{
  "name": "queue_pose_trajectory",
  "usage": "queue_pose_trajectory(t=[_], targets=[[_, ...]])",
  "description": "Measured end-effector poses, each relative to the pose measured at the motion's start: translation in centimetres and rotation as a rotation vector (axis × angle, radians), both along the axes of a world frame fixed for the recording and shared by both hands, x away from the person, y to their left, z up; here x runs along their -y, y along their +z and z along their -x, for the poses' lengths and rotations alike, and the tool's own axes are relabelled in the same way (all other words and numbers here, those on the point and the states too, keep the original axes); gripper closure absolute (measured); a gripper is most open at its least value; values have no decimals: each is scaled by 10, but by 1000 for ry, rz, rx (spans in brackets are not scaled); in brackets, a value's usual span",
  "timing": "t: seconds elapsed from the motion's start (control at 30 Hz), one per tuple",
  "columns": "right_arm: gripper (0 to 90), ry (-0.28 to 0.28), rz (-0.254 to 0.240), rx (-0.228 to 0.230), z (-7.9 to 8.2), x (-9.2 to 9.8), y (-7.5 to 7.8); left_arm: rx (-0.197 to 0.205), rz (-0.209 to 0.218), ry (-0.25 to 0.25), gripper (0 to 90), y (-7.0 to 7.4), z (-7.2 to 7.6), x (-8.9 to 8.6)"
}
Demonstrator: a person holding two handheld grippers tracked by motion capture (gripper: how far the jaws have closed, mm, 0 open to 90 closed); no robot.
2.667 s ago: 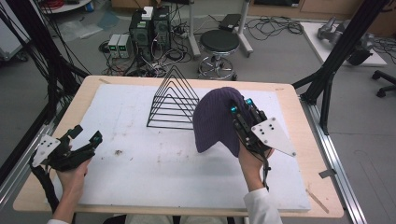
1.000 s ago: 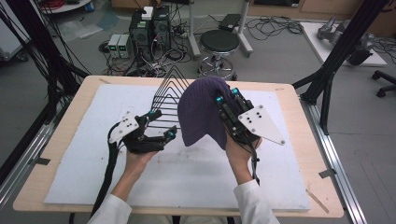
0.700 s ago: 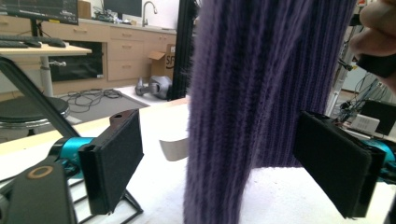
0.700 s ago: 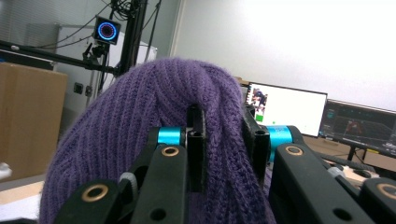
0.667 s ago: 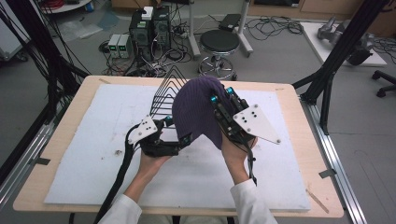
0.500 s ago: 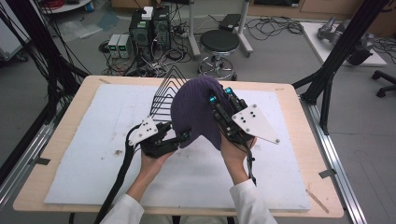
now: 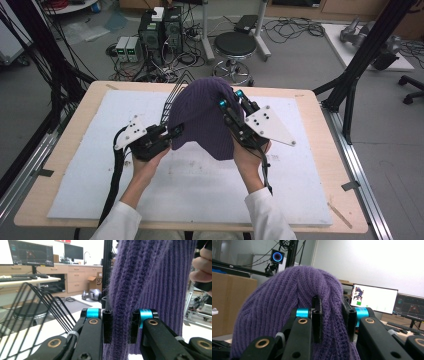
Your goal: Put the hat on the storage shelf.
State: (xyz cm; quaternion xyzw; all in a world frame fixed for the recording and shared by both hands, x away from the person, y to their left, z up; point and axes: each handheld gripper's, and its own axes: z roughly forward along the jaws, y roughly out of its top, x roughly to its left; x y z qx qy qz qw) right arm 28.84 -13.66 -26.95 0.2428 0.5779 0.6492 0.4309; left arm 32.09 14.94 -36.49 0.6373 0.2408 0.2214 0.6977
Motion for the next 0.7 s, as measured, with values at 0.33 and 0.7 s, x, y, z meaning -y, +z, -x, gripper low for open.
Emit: queue_pose_trajectory(t=[0.33, 0.7], targets=[[756, -9, 28, 20, -16, -8, 22, 40, -18, 23, 798, 24, -11, -12], [757, -28, -2, 35, -39, -9, 49, 88, -23, 44, 798, 62, -31, -15]])
